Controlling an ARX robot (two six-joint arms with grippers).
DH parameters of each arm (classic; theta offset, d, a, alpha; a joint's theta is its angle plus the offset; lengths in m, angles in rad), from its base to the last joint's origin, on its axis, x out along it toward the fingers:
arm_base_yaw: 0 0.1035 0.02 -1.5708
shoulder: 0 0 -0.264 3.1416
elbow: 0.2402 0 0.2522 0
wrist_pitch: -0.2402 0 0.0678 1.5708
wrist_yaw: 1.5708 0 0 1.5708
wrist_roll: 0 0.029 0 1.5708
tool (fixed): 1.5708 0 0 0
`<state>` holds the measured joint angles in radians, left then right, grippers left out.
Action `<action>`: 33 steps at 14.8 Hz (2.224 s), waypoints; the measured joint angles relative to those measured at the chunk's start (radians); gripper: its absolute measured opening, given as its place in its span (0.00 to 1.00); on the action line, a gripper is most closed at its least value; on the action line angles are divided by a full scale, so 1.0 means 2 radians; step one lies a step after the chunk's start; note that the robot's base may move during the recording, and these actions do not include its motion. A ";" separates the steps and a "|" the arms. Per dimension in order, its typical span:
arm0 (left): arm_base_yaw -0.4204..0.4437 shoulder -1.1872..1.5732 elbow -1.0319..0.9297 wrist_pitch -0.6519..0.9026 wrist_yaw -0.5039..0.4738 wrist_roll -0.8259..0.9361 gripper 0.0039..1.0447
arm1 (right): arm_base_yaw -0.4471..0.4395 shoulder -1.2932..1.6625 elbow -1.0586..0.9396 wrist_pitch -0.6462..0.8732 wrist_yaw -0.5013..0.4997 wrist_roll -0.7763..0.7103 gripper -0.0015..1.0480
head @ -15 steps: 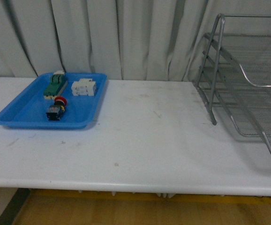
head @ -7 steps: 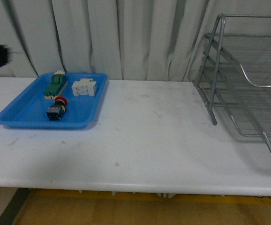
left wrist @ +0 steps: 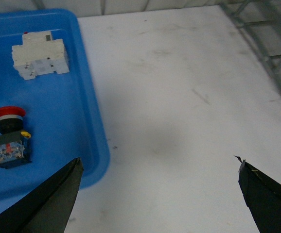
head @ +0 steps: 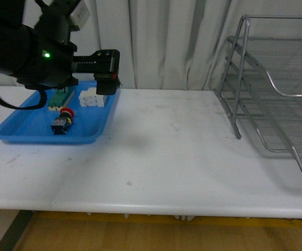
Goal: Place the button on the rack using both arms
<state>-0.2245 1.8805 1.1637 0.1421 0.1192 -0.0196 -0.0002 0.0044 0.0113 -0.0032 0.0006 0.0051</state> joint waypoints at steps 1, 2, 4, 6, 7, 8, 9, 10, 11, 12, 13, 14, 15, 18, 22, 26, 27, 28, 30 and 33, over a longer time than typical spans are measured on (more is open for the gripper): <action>0.005 0.040 0.046 -0.019 -0.014 0.005 0.94 | 0.000 0.000 0.000 0.000 0.000 0.000 0.94; 0.012 0.083 0.098 -0.039 -0.033 0.015 0.94 | 0.000 0.000 0.000 0.000 0.000 0.000 0.94; 0.025 0.154 0.197 -0.072 -0.072 0.032 0.94 | 0.000 0.000 0.000 0.000 0.000 0.000 0.94; 0.038 0.206 0.277 -0.101 -0.095 0.041 0.94 | 0.000 0.000 0.000 0.000 0.000 0.000 0.94; 0.045 0.225 0.306 -0.114 -0.098 0.042 0.94 | 0.000 0.000 0.000 0.000 0.000 0.000 0.94; 0.051 0.244 0.332 -0.126 -0.103 0.047 0.94 | 0.000 0.000 0.000 0.000 0.000 0.000 0.94; 0.061 0.263 0.353 -0.137 -0.106 0.053 0.94 | 0.000 0.000 0.000 0.000 0.000 0.000 0.94; 0.071 0.277 0.362 -0.141 -0.108 0.055 0.94 | 0.000 0.000 0.000 0.000 0.000 0.000 0.94; 0.081 0.285 0.362 -0.146 -0.110 0.060 0.94 | 0.000 0.000 0.000 0.000 0.000 0.000 0.94; 0.089 0.293 0.362 -0.148 -0.110 0.065 0.94 | 0.000 0.000 0.000 0.000 0.000 0.000 0.94; 0.096 0.297 0.362 -0.156 -0.109 0.065 0.94 | 0.000 0.000 0.000 0.000 0.000 0.000 0.94; 0.101 0.300 0.362 -0.157 -0.108 0.066 0.94 | 0.000 0.000 0.000 0.000 0.000 0.000 0.94; 0.105 0.302 0.362 -0.162 -0.103 0.064 0.94 | 0.000 0.000 0.000 0.000 0.000 0.000 0.94; 0.110 0.308 0.362 -0.178 -0.088 0.062 0.94 | 0.000 0.000 0.000 0.000 0.000 0.000 0.94; 0.110 0.324 0.362 -0.187 -0.076 0.056 0.94 | 0.000 0.000 0.000 0.000 0.000 0.000 0.94; 0.107 0.338 0.362 -0.179 -0.085 0.067 0.35 | 0.000 0.000 0.000 0.000 0.000 0.000 0.94; 0.107 0.338 0.362 -0.179 -0.084 0.067 0.35 | 0.000 0.000 0.000 0.000 0.000 0.000 0.94; 0.107 0.336 0.359 -0.175 -0.081 0.067 0.35 | 0.000 0.000 0.000 0.000 0.000 0.000 0.94; 0.107 0.327 0.348 -0.171 -0.077 0.069 0.35 | 0.000 0.000 0.000 0.000 0.000 0.000 0.94; 0.107 0.311 0.331 -0.165 -0.068 0.072 0.35 | 0.000 0.000 0.000 0.000 0.000 0.000 0.94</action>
<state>-0.0113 2.5019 1.8256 -0.1871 -0.0177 0.1238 -0.0002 0.0044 0.0113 -0.0032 0.0002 0.0048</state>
